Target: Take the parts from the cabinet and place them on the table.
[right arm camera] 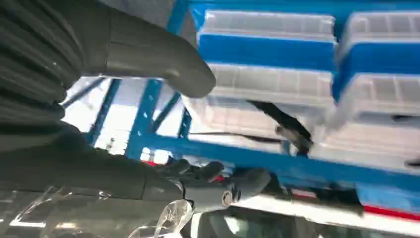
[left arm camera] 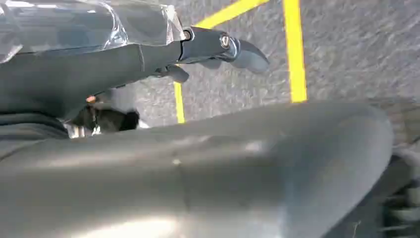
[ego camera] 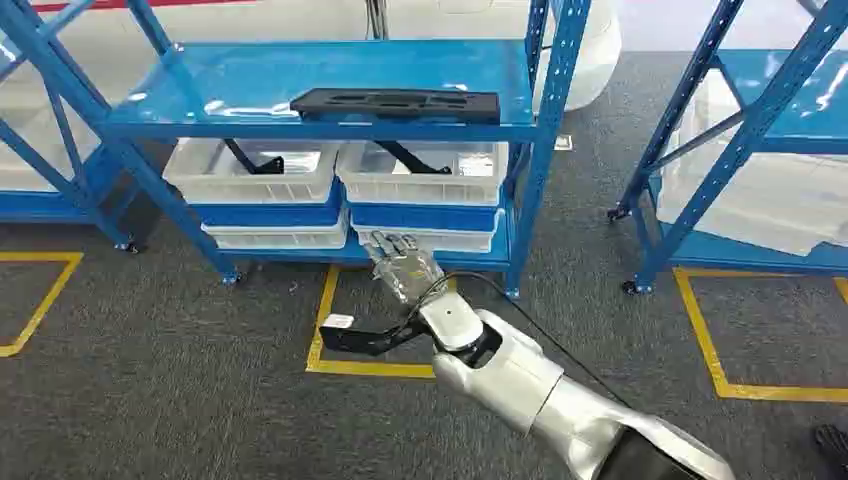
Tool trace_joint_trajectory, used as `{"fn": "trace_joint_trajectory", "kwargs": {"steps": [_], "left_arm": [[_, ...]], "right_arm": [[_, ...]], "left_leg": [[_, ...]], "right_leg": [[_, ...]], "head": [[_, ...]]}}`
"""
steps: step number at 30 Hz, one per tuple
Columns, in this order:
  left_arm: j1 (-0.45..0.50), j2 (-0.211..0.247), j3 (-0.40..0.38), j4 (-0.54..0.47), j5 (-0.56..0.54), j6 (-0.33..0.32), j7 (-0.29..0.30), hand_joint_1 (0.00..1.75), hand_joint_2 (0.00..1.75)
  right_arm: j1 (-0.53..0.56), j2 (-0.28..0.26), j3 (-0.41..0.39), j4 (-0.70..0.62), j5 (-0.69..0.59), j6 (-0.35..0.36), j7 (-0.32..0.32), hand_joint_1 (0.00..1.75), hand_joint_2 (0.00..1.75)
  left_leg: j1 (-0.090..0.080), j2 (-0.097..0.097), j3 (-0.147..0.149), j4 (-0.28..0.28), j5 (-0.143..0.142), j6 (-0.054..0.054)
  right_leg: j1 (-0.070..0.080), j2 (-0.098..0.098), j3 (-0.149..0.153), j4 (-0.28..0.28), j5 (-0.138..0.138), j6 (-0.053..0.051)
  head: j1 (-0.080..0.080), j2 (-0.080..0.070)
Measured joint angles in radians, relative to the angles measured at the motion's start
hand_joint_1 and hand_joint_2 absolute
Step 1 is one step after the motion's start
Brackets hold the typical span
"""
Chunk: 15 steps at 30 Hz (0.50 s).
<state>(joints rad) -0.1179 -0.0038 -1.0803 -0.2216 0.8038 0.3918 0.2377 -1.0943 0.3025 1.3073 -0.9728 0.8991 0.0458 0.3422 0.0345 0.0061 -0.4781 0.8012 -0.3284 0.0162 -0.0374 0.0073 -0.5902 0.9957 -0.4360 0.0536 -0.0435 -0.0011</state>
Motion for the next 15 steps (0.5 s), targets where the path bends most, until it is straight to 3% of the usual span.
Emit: {"fn": "trace_joint_trajectory", "kwargs": {"steps": [1, 2, 3, 4, 5, 7, 8, 9, 10, 12, 13, 14, 15], "left_arm": [[-0.001, 0.000, 0.000, 0.000, 0.000, 0.000, 0.000, 0.00, 0.00], [-0.003, 0.000, 0.000, 0.000, -0.003, 0.000, 0.000, 0.00, 0.00], [-0.002, -0.001, 0.000, 0.000, -0.005, 0.000, 0.000, 0.00, 0.00], [0.000, -0.002, 0.000, 0.000, -0.006, 0.000, 0.000, 0.00, 0.00], [0.003, -0.004, 0.000, 0.000, -0.006, 0.000, 0.000, 0.00, 0.00], [0.004, -0.006, 0.000, 0.000, -0.007, 0.000, 0.000, 0.00, 0.00], [0.003, -0.001, 0.000, 0.001, -0.008, 0.000, 0.000, 0.00, 0.00], [-0.002, 0.004, 0.000, 0.003, -0.009, 0.000, 0.000, 0.00, 0.00], [-0.001, 0.003, 0.000, 0.003, -0.009, 0.001, -0.003, 0.00, 0.00], [0.001, 0.002, -0.001, 0.003, -0.008, 0.001, -0.002, 0.00, 0.00], [0.003, 0.001, -0.001, 0.003, -0.008, 0.000, -0.002, 0.00, 0.00], [0.002, 0.000, -0.001, 0.003, -0.008, 0.000, -0.002, 0.00, 0.00], [0.000, 0.001, 0.000, 0.003, -0.007, 0.001, -0.002, 0.00, 0.00]], "right_arm": [[-0.003, 0.000, 0.000, 0.000, 0.000, 0.000, 0.000, 0.00, 1.75], [-0.002, -0.001, 0.000, 0.000, 0.000, 0.001, -0.001, 0.00, 1.75], [0.003, -0.003, 0.000, 0.000, 0.000, 0.002, 0.000, 0.00, 1.75], [0.006, -0.005, 0.000, 0.000, 0.000, 0.003, 0.000, 0.00, 1.75], [0.009, -0.006, 0.000, 0.000, 0.000, 0.003, 0.000, 0.00, 1.75], [0.009, -0.006, 0.000, 0.000, 0.000, 0.003, 0.000, 0.00, 1.75], [0.010, -0.007, 0.000, 0.000, 0.000, 0.003, 0.000, 0.00, 1.75], [0.005, 0.000, 0.000, -0.003, 0.000, 0.003, 0.000, 0.00, 1.75], [0.004, -0.003, -0.003, -0.004, 0.000, 0.003, 0.000, 0.00, 1.75], [0.007, -0.003, -0.002, -0.003, -0.001, 0.004, 0.000, 0.00, 1.75], [0.007, -0.002, 0.000, -0.003, 0.000, 0.004, 0.000, 0.00, 1.75], [0.006, 0.002, -0.001, -0.003, -0.001, 0.004, 0.000, 0.00, 1.75], [0.003, 0.002, -0.001, -0.003, 0.000, 0.003, -0.001, 0.00, 1.75]], "left_leg": [[0.002, 0.000, 0.003, -0.002, 0.003, -0.002], [0.006, 0.000, 0.002, -0.001, 0.002, -0.004], [0.010, -0.001, 0.002, 0.000, 0.000, -0.007], [0.017, -0.002, 0.002, 0.004, -0.003, -0.014], [0.029, -0.004, 0.000, 0.014, -0.010, -0.027], [0.055, -0.005, -0.013, 0.058, -0.036, -0.061], [0.051, -0.003, -0.029, 0.097, -0.058, -0.085], [0.058, -0.006, -0.050, 0.123, -0.080, -0.097], [0.054, -0.001, -0.050, 0.134, -0.087, -0.102], [0.051, -0.001, -0.046, 0.124, -0.089, -0.108], [0.051, -0.002, -0.046, 0.126, -0.091, -0.112], [0.050, 0.000, -0.059, 0.157, -0.116, -0.102], [0.043, -0.001, -0.090, 0.225, -0.154, -0.091]], "right_leg": [[0.000, 0.001, -0.029, 0.056, -0.029, 0.001], [-0.004, 0.000, -0.076, 0.150, -0.067, 0.007], [-0.009, 0.000, -0.111, 0.212, -0.083, 0.015], [-0.014, -0.001, -0.121, 0.221, -0.073, 0.022], [-0.021, -0.001, -0.104, 0.182, -0.041, 0.034], [-0.042, -0.008, -0.022, 0.019, 0.041, 0.063], [-0.045, -0.008, -0.014, -0.009, 0.030, 0.087], [-0.046, 0.006, -0.027, 0.012, 0.020, 0.060], [-0.045, 0.005, -0.035, 0.031, 0.012, 0.031], [-0.041, 0.006, -0.041, 0.037, 0.010, 0.014], [-0.031, 0.009, -0.043, 0.037, 0.011, 0.007], [-0.028, 0.010, -0.043, 0.036, 0.014, -0.004], [-0.024, 0.010, -0.043, 0.035, 0.014, -0.007]], "head": [[0.000, 0.000], [-0.001, 0.000], [0.000, 0.000], [0.000, 0.000], [0.000, 0.000], [0.000, 0.000], [0.000, 0.000], [0.003, 0.000], [-0.003, 0.000], [-0.006, 0.000], [-0.006, 0.000], [-0.007, 0.000], [-0.006, 0.000]]}}
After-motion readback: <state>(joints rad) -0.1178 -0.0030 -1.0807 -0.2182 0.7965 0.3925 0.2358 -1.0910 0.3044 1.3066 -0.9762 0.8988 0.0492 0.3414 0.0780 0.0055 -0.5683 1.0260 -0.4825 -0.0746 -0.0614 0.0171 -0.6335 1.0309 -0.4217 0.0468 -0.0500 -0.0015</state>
